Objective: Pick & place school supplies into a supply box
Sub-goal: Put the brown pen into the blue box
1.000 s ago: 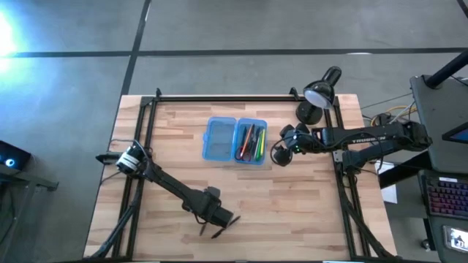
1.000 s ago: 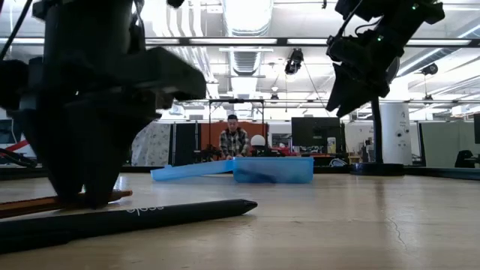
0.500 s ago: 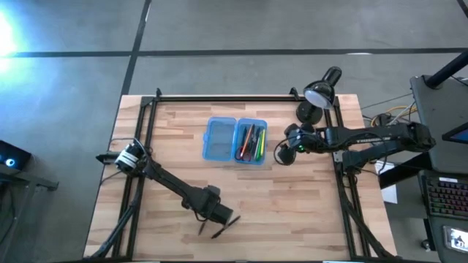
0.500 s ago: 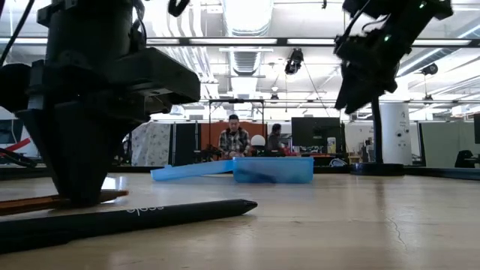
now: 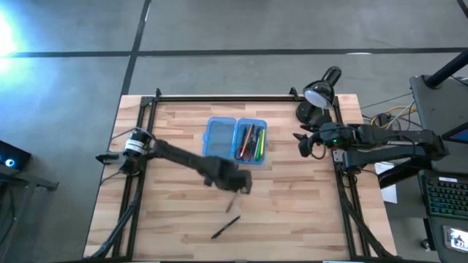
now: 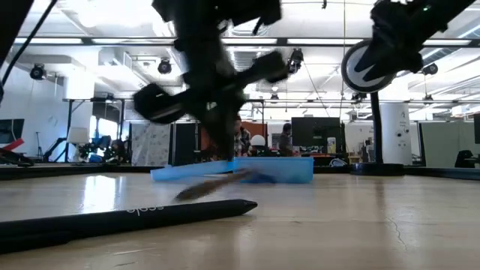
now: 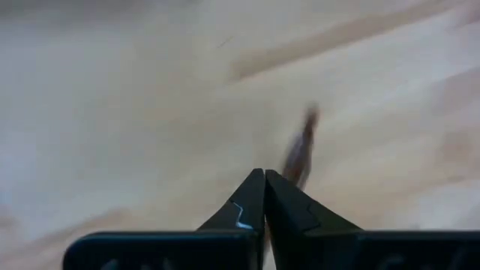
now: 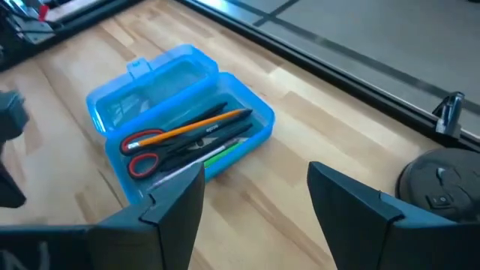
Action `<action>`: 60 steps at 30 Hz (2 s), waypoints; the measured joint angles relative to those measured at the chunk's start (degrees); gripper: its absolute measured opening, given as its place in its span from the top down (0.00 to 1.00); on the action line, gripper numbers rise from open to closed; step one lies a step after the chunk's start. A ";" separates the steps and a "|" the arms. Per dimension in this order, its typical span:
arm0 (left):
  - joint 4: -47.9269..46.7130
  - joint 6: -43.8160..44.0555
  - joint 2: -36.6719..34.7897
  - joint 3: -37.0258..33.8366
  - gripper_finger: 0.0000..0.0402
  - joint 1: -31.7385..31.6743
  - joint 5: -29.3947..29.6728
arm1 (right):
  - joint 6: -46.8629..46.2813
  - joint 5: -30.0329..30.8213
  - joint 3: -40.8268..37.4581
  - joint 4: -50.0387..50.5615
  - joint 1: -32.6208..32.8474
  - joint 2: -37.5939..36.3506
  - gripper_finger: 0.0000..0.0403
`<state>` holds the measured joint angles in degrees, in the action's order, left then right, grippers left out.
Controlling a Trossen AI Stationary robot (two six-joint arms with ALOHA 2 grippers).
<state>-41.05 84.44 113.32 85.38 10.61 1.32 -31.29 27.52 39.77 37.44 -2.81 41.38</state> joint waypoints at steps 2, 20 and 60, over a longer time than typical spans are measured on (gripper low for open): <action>1.34 -2.96 -0.06 2.63 0.98 -2.41 -0.22 | 0.03 0.03 -0.33 0.71 0.00 -1.95 0.44; -8.00 -29.76 -0.13 9.57 1.00 -11.65 -6.62 | -2.21 6.79 -0.74 5.66 -0.28 -6.47 0.44; 3.38 -62.10 18.82 16.46 0.63 8.09 3.25 | -2.63 -0.29 -4.44 10.65 -0.24 -6.12 0.44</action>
<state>-37.67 22.34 132.14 101.84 18.70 4.57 -33.92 27.22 35.33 48.09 -3.05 35.27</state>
